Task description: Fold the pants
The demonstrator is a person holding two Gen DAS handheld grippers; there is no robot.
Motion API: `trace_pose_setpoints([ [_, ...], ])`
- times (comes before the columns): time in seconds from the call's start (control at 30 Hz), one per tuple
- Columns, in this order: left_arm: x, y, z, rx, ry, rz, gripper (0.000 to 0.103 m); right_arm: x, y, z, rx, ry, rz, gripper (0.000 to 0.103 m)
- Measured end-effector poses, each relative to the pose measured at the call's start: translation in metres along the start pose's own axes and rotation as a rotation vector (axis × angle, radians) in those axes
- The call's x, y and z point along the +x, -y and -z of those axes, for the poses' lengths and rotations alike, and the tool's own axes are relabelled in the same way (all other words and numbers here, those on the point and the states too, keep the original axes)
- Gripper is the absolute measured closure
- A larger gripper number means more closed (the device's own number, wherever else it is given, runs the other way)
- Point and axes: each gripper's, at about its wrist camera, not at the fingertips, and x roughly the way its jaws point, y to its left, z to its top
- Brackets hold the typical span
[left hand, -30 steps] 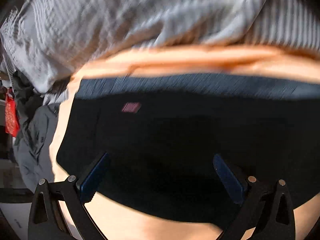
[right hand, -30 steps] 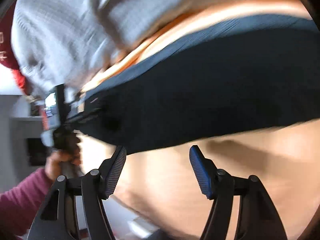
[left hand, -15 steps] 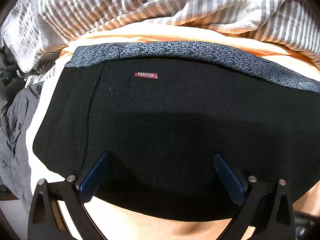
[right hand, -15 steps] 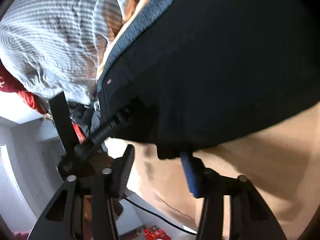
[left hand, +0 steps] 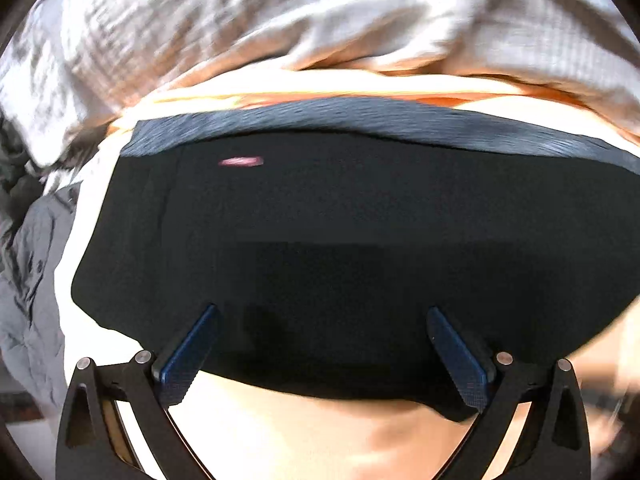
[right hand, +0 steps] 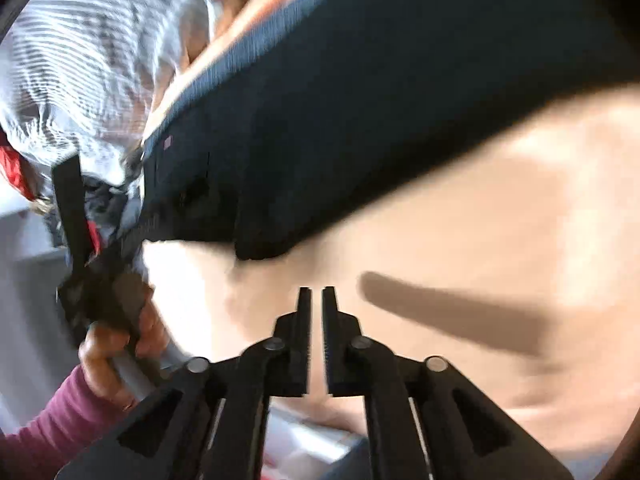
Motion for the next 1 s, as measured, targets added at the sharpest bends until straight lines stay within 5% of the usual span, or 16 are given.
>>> trace_pose_setpoints([
  [0.1, 0.005, 0.030, 0.003, 0.030, -0.028, 0.021, 0.000, -0.040, -0.001, -0.031, -0.073, 0.133, 0.123, 0.059],
  [0.2, 0.026, 0.047, 0.013, 0.042, -0.087, -0.013, 0.000, -0.056, 0.011, -0.061, -0.076, 0.207, 0.192, 0.056],
  [0.27, 0.027, 0.050, 0.021, 0.061, -0.030, -0.034, 0.000, -0.056, 0.028, -0.073, -0.056, 0.224, 0.245, 0.057],
  [0.5, 0.028, 0.057, 0.020, 0.067, -0.046, -0.048, 0.000, -0.060, 0.056, -0.068, 0.016, 0.289, 0.150, 0.055],
  [0.7, 0.028, 0.059, 0.020, 0.067, -0.045, -0.057, 0.000, -0.056, 0.044, -0.071, -0.013, 0.268, 0.074, 0.020],
  [1.0, 0.025, 0.065, 0.008, 0.043, -0.095, -0.137, 0.000, -0.086, 0.064, -0.059, 0.053, 0.244, -0.074, 0.020],
])
